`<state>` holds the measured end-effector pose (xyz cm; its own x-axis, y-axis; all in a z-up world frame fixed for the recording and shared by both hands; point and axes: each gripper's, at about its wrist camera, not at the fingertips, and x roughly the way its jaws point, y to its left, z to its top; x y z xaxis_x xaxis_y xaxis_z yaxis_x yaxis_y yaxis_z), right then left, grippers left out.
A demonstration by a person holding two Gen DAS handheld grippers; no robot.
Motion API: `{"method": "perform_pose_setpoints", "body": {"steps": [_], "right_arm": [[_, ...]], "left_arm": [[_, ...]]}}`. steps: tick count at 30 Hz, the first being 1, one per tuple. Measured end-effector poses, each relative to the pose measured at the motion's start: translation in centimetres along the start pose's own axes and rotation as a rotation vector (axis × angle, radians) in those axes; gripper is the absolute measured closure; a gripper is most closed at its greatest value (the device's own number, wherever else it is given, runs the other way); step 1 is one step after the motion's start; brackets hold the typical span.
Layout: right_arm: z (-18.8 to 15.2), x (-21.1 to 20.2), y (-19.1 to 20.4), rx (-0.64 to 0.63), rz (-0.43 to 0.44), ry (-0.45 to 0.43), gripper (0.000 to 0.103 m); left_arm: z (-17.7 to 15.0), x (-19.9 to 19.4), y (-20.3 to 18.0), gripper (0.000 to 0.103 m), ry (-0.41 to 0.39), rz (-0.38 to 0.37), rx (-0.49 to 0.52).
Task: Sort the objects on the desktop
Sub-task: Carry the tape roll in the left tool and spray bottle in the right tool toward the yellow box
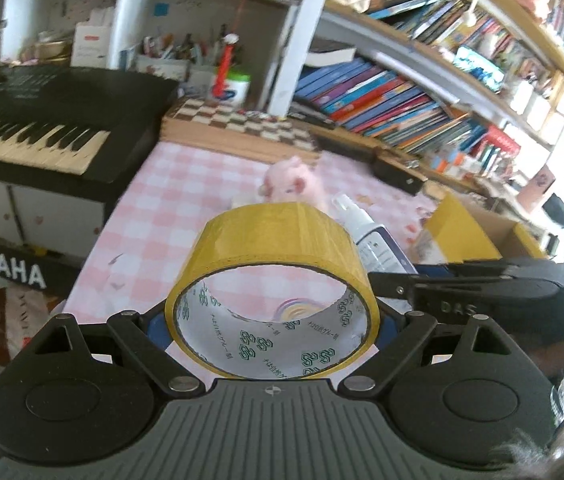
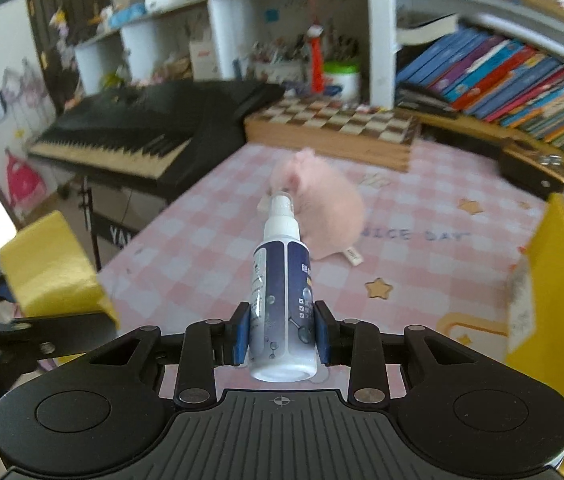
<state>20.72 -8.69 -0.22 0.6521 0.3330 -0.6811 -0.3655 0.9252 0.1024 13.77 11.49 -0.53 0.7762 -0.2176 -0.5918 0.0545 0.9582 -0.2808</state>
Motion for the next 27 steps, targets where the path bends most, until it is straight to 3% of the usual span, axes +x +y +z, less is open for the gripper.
{"method": "perform_pose_setpoints", "body": {"steps": [11,27], "right_arm": [[-2.6,-7.6,0.6,0.106,-0.070,-0.065,0.071],[-8.5,-13.0,3.0,0.242,-0.156,-0.078,0.071]], "left_arm": [[-0.8,-3.7,-1.6,0.013,-0.049,-0.115,0.015],[-4.1,-7.4,-3.3,0.013,0.022,-0.223,0.118]]}}
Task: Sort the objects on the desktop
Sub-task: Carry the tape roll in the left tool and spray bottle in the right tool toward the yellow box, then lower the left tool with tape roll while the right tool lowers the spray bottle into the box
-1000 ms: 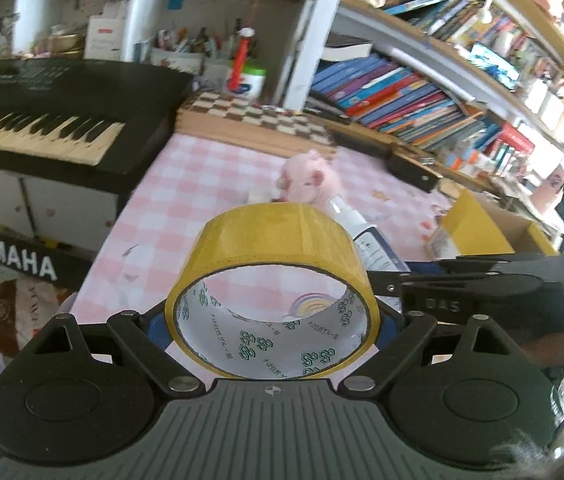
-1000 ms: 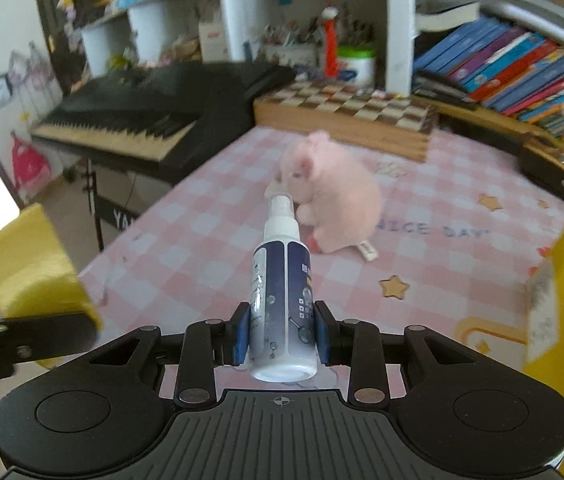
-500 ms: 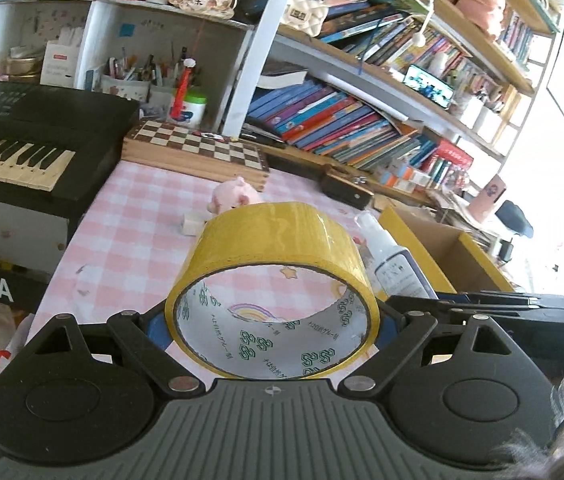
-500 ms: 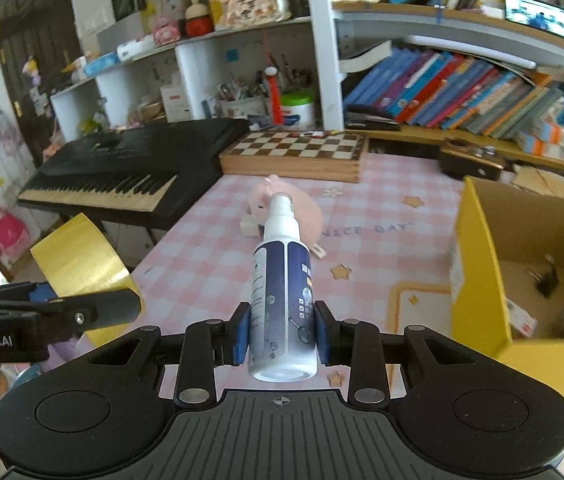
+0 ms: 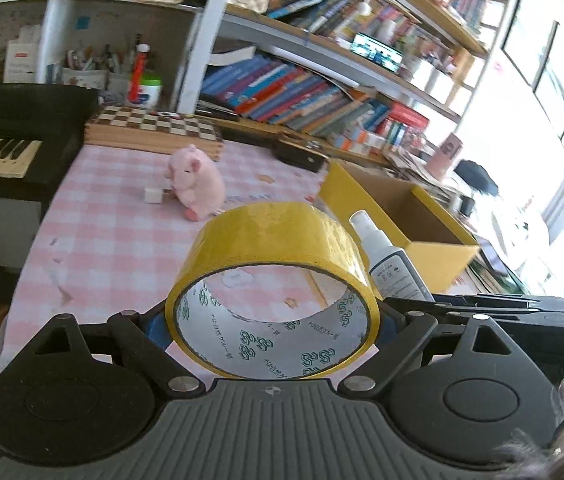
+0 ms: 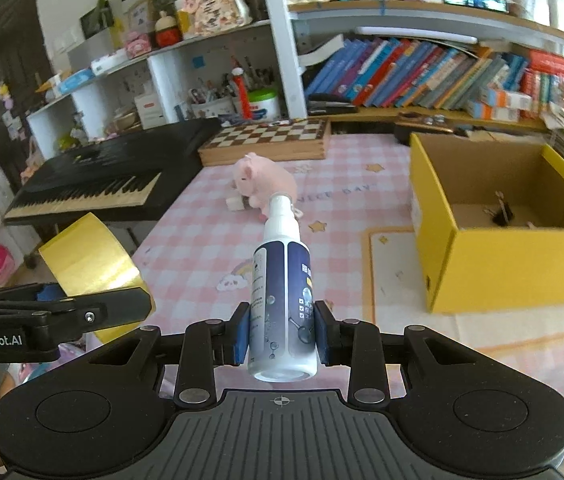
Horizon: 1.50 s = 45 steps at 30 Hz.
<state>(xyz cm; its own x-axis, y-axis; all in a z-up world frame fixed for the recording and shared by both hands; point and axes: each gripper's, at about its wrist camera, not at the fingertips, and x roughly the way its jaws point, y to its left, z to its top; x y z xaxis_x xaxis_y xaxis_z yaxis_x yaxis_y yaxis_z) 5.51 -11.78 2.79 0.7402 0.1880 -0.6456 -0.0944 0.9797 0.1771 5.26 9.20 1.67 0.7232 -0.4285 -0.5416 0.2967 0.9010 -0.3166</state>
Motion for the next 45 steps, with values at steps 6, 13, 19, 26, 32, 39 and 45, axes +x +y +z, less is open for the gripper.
{"method": "perform_pose_setpoints", "body": {"steps": [6,13,19,26,32,39,45], "right_arm": [[-2.2,-1.8,0.0,0.056,-0.049,-0.005,0.071],[-4.0,-3.3,-0.5,0.107,-0.100,0.007,0.071],[-4.8,-4.3,-1.1,0.142,-0.146,0.010,0.071],[-6.0,-5.4,-2.5,0.195,-0.201,0.013,0.071],[-6.8,-6.3,-4.1,0.249,-0.245,0.004,0.071],[-7.3,-7.0,-6.1,0.295,-0.273,-0.002,0.071],[-7.2,-7.2,-7.8,0.310,-0.281,-0.004,0.071]], "left_arm": [[-1.0,-0.4,-1.0,0.013,0.033,-0.056,0.043],[-2.0,-0.3,-2.0,0.013,0.061,-0.114,0.072],[-2.4,0.3,-3.2,0.013,0.087,-0.164,0.097],[-2.8,1.6,-5.1,0.013,0.125,-0.228,0.133],[-2.8,2.8,-7.0,0.013,0.155,-0.278,0.181],[-2.7,4.2,-9.1,0.013,0.180,-0.309,0.219],[-2.4,5.4,-10.9,0.013,0.188,-0.321,0.242]]}}
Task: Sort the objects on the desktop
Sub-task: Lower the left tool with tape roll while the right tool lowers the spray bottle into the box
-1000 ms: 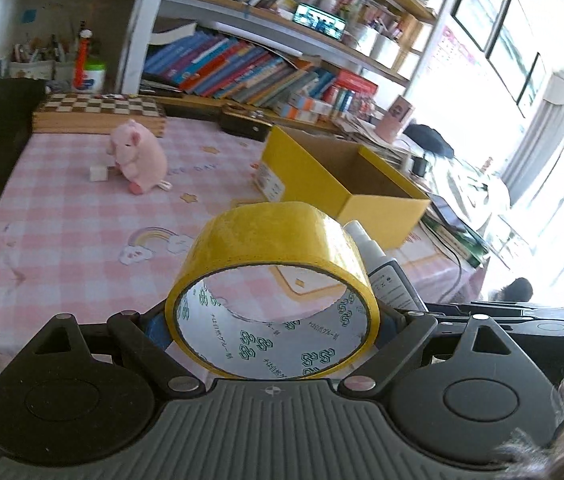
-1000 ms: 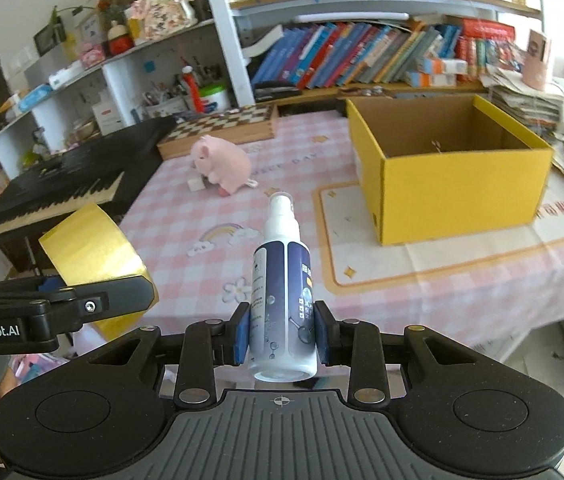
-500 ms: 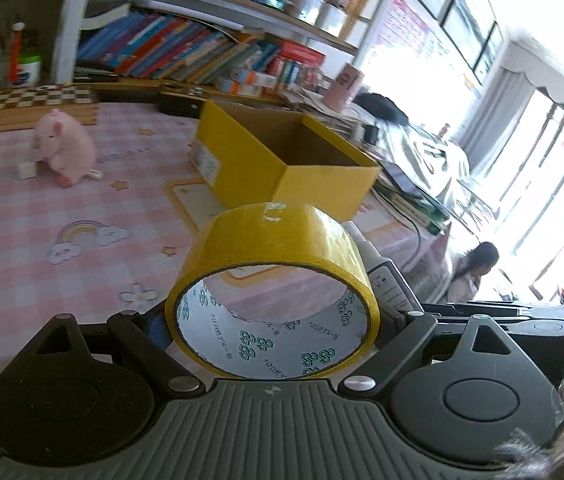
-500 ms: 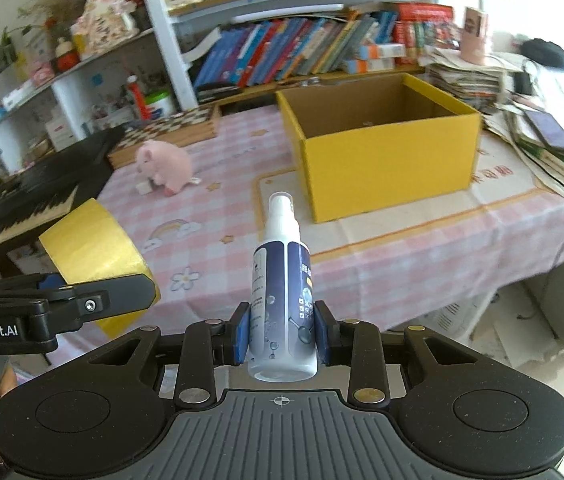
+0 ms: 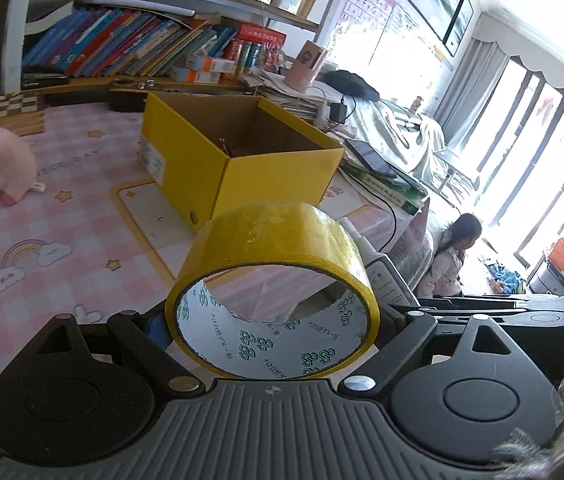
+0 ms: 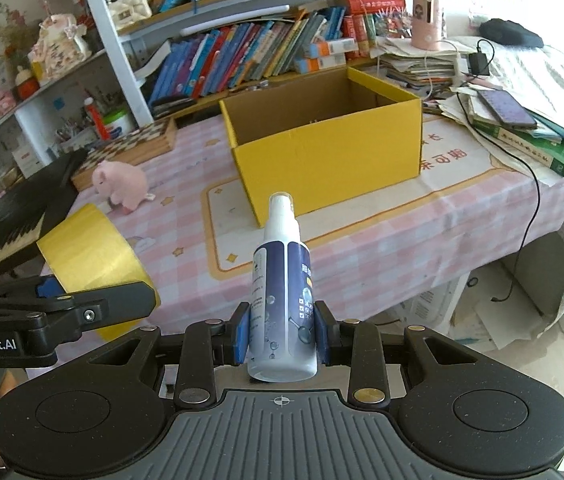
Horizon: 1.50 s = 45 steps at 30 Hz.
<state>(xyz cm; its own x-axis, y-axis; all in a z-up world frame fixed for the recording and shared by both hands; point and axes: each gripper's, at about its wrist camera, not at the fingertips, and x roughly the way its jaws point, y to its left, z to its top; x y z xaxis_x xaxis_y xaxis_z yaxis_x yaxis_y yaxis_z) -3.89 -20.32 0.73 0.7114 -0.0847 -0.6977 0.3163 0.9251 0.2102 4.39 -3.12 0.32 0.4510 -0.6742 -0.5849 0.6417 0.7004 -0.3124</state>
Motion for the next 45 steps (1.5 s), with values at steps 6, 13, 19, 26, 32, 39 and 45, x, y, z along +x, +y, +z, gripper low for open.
{"method": "perform_pose_setpoints", "body": {"steps": [6,13,19,26,32,39,45], "right_arm": [[0.7,0.4,-1.8,0.010,-0.003,0.011,0.071],[2.1,1.2,-3.4,-0.003,0.003,0.023,0.071],[3.3,2.0,-5.4,0.004,0.000,0.031,0.071],[5.1,3.0,-7.6,-0.007,0.006,0.032,0.071],[7.4,4.0,-9.4,-0.024,0.031,0.010,0.071],[11.3,4.9,-9.9,-0.053,0.098,-0.056,0.071],[15.5,6.4,-9.8,-0.103,0.153,-0.138,0.071]], "left_arm": [[0.7,1.5,-1.1,0.013,0.008,-0.003,0.004],[1.8,3.2,-2.0,0.013,0.009,0.003,-0.007],[2.9,5.3,-3.4,0.013,0.020,-0.005,0.004],[4.4,7.7,-4.7,0.013,0.012,-0.001,0.008],[6.5,9.2,-5.6,0.013,-0.033,0.016,0.008],[9.6,10.1,-5.7,0.013,-0.115,0.071,0.007],[12.7,11.0,-5.3,0.013,-0.185,0.145,0.027]]}}
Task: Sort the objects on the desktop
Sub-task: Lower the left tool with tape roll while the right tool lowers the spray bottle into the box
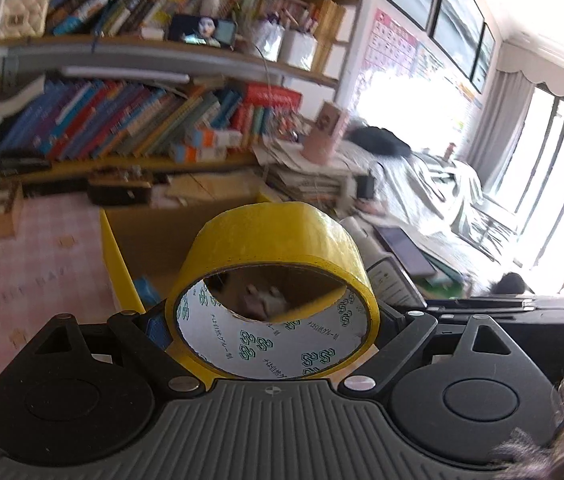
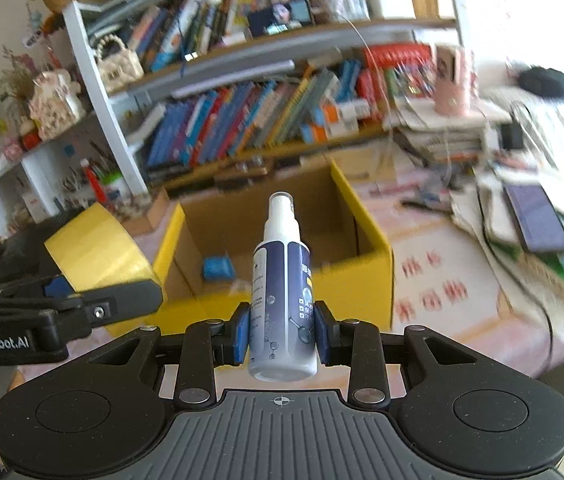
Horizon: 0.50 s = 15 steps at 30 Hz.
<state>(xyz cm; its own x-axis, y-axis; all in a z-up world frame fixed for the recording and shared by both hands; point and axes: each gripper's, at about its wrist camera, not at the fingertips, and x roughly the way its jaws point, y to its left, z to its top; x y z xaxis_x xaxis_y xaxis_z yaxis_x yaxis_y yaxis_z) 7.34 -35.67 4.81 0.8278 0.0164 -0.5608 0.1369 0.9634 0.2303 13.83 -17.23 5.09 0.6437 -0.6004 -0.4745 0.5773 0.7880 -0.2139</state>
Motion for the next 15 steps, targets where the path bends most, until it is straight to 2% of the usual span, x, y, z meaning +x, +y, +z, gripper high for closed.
{"method": "perform_pose_setpoints", "body": {"steps": [7,15], "right_arm": [[3.5,3.3,-0.8,-0.070,0.050,-0.048,0.071],[5.0,8.5,-1.8,-0.143,0.096,0.007,0.071]], "left_arm": [[2.1,2.6,0.8,0.013,-0.020,0.094,0.015],[1.6,7.1,1.2,0.013,0.057,0.172,0.051]]}}
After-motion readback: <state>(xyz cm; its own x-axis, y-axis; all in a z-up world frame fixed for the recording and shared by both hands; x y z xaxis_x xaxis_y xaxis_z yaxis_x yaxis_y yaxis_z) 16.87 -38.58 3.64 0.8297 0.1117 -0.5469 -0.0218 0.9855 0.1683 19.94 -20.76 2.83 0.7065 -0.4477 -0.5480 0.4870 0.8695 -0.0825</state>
